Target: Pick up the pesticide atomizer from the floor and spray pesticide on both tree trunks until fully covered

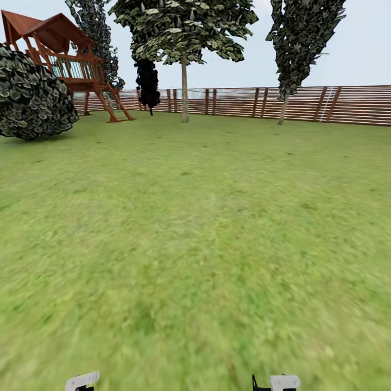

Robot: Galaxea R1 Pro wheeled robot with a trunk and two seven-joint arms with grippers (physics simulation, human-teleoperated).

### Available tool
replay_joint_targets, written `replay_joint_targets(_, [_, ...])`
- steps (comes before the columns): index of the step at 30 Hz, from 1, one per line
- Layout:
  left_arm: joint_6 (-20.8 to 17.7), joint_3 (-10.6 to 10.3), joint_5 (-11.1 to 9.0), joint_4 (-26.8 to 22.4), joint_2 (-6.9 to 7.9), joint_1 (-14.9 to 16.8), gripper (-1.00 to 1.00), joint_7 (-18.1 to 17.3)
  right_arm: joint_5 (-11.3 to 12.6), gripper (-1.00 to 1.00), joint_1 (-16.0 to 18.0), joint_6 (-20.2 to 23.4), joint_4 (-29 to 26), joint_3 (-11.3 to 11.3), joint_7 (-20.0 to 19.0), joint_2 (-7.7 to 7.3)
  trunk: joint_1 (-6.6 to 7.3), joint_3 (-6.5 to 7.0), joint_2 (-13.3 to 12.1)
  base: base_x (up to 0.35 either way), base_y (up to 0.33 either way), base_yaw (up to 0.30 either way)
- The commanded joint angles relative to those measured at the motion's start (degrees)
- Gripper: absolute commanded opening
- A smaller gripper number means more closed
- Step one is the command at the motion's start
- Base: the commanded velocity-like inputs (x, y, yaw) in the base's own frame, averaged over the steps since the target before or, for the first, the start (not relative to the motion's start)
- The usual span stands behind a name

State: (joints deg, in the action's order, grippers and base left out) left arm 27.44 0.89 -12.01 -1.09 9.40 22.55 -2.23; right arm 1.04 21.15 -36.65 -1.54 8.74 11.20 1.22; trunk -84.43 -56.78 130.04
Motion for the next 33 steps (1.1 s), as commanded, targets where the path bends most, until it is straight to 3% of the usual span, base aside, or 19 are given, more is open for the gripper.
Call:
replay_joint_targets(1, [0.2, 0.1, -0.3, 0.1, 0.0, 0.0, -1.0, -0.2, 0.1, 1.0, 0.0, -0.1, 0.0, 0.5, 0.5, 0.01, -0.03, -0.05, 0.0, 0.337, 0.0, 0.0])
replay_joint_targets(33, [0.2, 0.1, -0.3, 0.0, 0.0, 0.0, -1.0, -0.2, 0.1, 1.0, 0.0, -0.1, 0.0, 0.5, 0.5, 0.01, -0.03, -0.05, 0.0, 0.337, 0.0, 0.0])
